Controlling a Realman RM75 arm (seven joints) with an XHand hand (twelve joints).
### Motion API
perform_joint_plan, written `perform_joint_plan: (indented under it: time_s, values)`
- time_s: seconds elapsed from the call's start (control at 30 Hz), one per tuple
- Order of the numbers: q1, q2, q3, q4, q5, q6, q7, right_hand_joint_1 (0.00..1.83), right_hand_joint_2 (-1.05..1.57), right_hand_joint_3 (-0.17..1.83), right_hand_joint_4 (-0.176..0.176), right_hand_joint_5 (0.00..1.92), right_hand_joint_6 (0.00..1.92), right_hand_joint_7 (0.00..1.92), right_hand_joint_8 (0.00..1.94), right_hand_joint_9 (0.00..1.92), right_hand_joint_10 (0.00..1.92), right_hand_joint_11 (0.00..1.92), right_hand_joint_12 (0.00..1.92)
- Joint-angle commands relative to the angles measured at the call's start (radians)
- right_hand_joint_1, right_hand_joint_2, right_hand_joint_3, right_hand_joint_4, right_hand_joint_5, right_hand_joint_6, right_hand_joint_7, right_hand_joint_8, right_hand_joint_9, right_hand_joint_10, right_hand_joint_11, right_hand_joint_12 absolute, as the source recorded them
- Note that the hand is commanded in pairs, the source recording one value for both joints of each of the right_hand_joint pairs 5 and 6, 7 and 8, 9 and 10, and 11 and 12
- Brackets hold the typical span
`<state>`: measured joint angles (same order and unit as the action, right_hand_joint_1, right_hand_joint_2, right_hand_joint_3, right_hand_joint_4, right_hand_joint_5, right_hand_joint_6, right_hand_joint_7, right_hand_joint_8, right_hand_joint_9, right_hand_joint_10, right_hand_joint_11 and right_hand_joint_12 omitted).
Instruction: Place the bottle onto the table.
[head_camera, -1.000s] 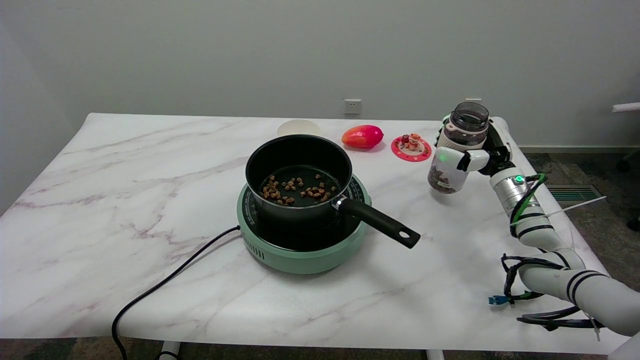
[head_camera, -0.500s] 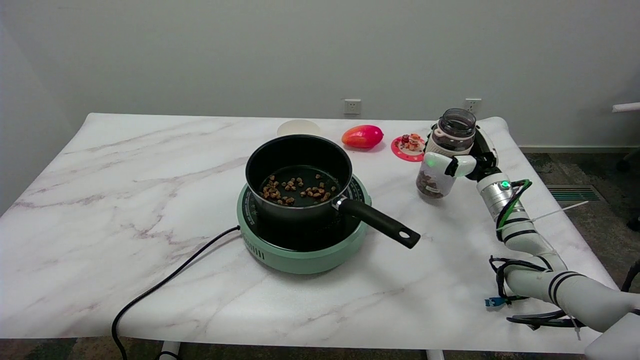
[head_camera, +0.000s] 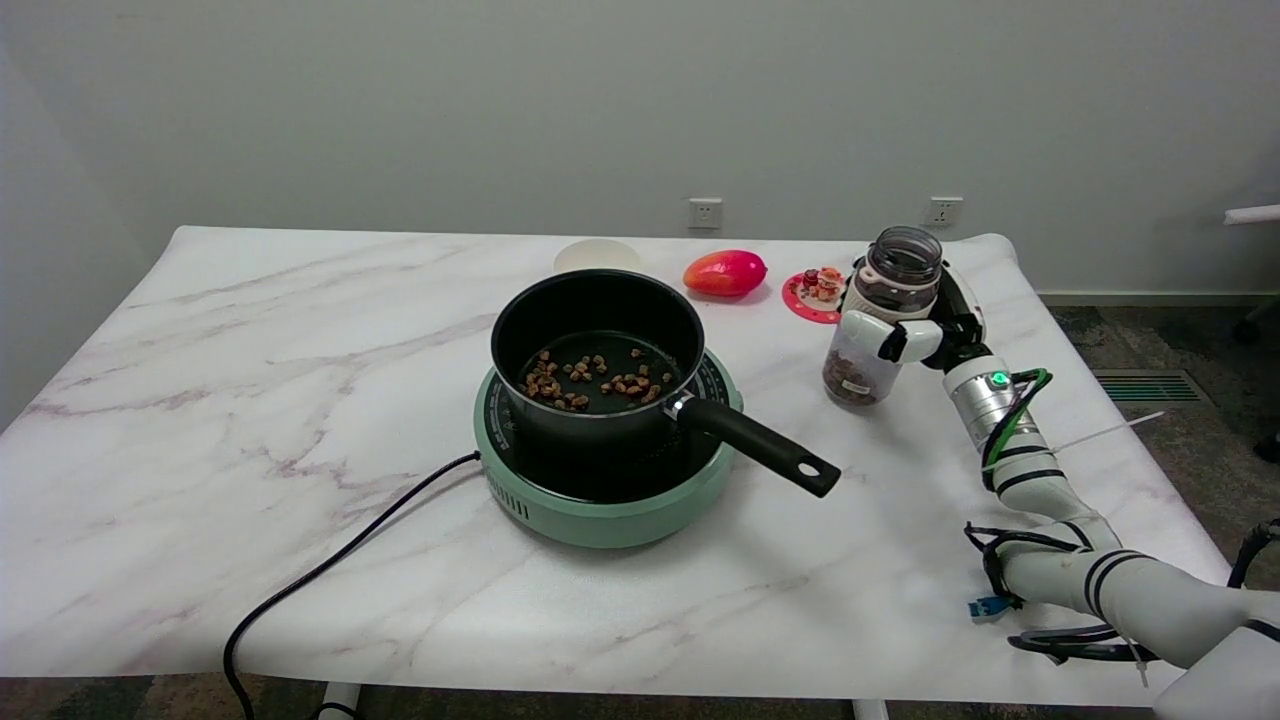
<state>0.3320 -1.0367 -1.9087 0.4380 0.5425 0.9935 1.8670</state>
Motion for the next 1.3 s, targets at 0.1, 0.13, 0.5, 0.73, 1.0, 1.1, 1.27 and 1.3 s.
perform_joint_plan:
  time_s: [0.1, 0.13, 0.5, 0.73, 1.0, 1.1, 1.27, 1.3]
  values:
    - [-0.014, -0.013, 0.006, -0.021, -0.003, 0.035, -0.009, 1.49, -0.04, 1.62, 0.000, 1.33, 1.33, 1.54, 1.54, 1.36, 1.36, 1.14, 1.14]
    - [-0.016, -0.013, 0.011, -0.025, -0.001, 0.032, -0.018, 1.49, -0.07, 1.64, 0.000, 1.30, 1.30, 1.53, 1.53, 1.35, 1.35, 1.14, 1.14]
    - [-0.026, -0.013, 0.002, -0.020, 0.003, 0.052, -0.005, 1.41, -0.37, 1.83, 0.000, 1.08, 1.08, 1.42, 1.42, 1.28, 1.28, 1.02, 1.02]
    - [-0.030, -0.013, 0.003, -0.022, 0.005, 0.058, -0.004, 1.39, -0.43, 1.83, 0.000, 1.02, 1.02, 1.40, 1.40, 1.25, 1.25, 0.97, 0.97]
    - [-0.030, -0.013, 0.003, -0.034, -0.002, 0.074, 0.001, 1.38, -0.50, 1.83, 0.000, 0.98, 0.98, 1.37, 1.37, 1.24, 1.24, 0.94, 0.94]
    - [-0.030, -0.013, 0.003, -0.040, -0.002, 0.079, -0.003, 1.38, -0.59, 1.83, 0.000, 0.87, 0.87, 1.33, 1.33, 1.21, 1.21, 0.89, 0.89]
    - [-0.017, -0.014, -0.087, 0.014, -0.029, 0.153, 0.116, 1.33, -0.66, 1.66, 0.000, 0.65, 0.65, 1.17, 1.17, 1.08, 1.08, 0.80, 0.80]
    - [-0.030, -0.013, 0.002, -0.048, -0.004, 0.086, -0.004, 1.33, -0.67, 1.62, 0.000, 0.61, 0.61, 1.14, 1.14, 1.05, 1.05, 0.78, 0.78]
